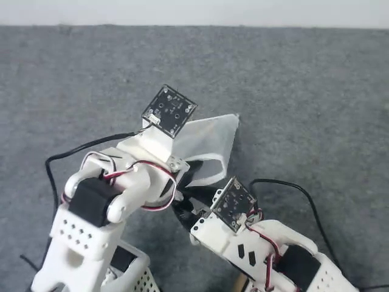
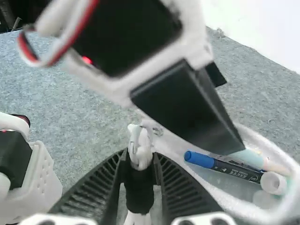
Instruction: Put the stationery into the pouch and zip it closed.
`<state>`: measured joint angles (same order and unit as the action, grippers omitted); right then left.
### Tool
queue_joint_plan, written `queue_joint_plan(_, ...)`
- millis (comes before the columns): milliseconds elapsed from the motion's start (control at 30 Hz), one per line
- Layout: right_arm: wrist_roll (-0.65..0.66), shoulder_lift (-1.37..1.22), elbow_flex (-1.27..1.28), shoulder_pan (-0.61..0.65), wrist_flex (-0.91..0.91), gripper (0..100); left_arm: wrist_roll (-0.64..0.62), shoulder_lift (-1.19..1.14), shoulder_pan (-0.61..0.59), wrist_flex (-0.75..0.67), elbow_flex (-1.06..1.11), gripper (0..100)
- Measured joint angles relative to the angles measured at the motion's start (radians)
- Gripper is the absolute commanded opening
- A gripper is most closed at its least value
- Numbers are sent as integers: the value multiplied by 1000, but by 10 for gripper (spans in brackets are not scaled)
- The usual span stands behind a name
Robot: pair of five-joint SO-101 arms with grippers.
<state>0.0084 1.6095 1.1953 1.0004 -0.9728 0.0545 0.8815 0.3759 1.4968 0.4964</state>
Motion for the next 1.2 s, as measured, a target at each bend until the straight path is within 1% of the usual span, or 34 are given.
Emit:
queue_joint_plan(133, 0, 0, -2, -34, 0, 6, 31, 0, 0, 71, -48, 239)
queue_joint_plan(267, 0, 8, -2, -64, 0, 6, 74, 0, -5, 146, -106, 319)
queue_joint_plan(367, 0, 15, -2, -71, 0, 6, 81, 0, -46, 209, -161, 331)
queue_joint_plan(500, 0, 15, -2, -75, 0, 6, 98, 2, -112, 221, -230, 331)
queue_joint_plan(700, 0, 28, -5, -160, 2, 6, 186, 8, -176, 226, -241, 330)
queue_joint_plan(833, 0, 28, -5, -176, 2, 6, 239, 8, -201, 226, -241, 330)
queue_joint_plan(933, 0, 28, -6, -193, 2, 6, 284, 8, -204, 226, -236, 330)
queue_joint_plan(1067, -2, 29, -23, -270, 2, 6, 325, 18, -204, 227, -186, 330)
queue_joint_plan(1200, -2, 29, -35, -331, 3, 6, 344, 117, -189, 227, -133, 331)
